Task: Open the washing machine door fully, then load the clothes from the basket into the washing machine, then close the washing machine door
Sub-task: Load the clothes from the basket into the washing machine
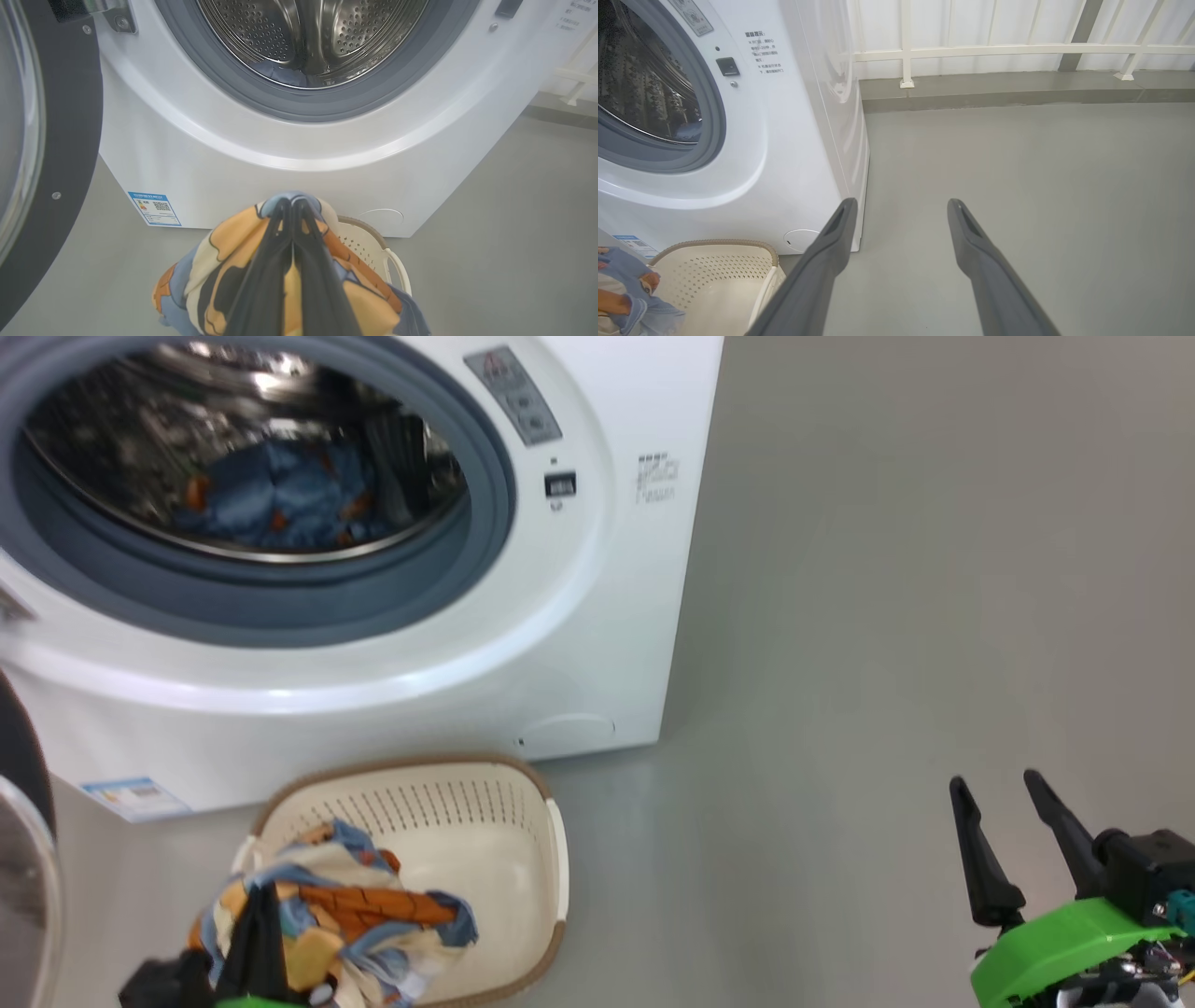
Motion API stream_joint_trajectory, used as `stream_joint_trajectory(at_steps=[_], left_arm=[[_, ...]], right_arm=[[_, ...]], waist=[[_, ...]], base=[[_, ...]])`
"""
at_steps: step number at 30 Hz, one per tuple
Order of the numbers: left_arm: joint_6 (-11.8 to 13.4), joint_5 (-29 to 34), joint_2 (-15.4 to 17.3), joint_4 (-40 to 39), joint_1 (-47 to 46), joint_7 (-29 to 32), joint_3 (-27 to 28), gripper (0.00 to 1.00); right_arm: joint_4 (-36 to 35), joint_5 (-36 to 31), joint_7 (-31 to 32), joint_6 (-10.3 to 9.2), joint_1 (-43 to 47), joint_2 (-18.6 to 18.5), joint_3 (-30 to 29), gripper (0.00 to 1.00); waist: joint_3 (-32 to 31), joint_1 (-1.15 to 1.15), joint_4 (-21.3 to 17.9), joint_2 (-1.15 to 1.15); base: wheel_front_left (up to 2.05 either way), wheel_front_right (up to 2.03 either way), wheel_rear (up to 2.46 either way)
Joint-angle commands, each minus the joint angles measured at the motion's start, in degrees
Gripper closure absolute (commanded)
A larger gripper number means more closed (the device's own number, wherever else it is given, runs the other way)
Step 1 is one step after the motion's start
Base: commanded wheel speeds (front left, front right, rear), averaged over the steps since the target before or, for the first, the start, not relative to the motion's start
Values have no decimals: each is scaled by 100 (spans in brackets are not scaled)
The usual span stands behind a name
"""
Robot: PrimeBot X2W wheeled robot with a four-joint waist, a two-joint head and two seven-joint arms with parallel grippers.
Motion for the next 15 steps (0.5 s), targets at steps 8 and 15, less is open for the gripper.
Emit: stream_joint_trajectory(at_steps=[8, 15], left_arm=[[147, -50, 82, -514, 619, 202, 114, 100], [215, -71, 116, -818, 857, 363, 83, 100]], right_arm=[[-188, 89, 154, 25, 323, -179, 145, 0], [-254, 124, 199, 25, 456, -164, 165, 0]], waist=[[-1037, 1, 156, 0], [-1162, 1, 207, 0]], base=[[0, 0, 0], [0, 0, 0]])
